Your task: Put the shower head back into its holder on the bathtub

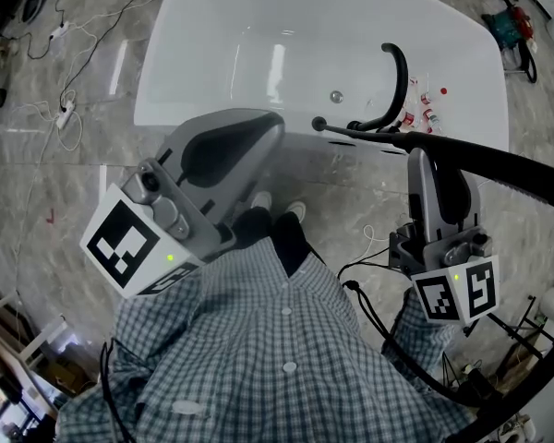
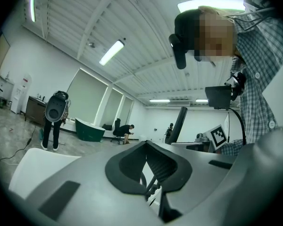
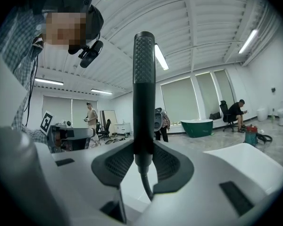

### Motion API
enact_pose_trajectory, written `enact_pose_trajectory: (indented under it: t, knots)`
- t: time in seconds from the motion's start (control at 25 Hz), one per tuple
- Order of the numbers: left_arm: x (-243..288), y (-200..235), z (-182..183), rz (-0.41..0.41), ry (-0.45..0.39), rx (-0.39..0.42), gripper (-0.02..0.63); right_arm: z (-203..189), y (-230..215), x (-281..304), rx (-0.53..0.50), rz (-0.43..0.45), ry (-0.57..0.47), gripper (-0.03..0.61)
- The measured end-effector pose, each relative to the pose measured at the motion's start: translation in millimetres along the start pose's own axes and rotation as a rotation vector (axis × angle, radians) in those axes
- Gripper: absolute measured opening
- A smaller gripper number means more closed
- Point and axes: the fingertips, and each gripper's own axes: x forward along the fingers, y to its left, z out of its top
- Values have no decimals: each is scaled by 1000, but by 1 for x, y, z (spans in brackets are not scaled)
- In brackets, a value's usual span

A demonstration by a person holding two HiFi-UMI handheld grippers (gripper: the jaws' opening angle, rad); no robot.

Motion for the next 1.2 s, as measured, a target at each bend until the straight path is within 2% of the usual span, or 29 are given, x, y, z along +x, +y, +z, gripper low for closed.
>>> enact_pose_trajectory:
  t: [1.2]
  knots:
    - [9, 19, -36, 12, 31, -57, 8, -58, -8, 34, 39, 23, 98, 121]
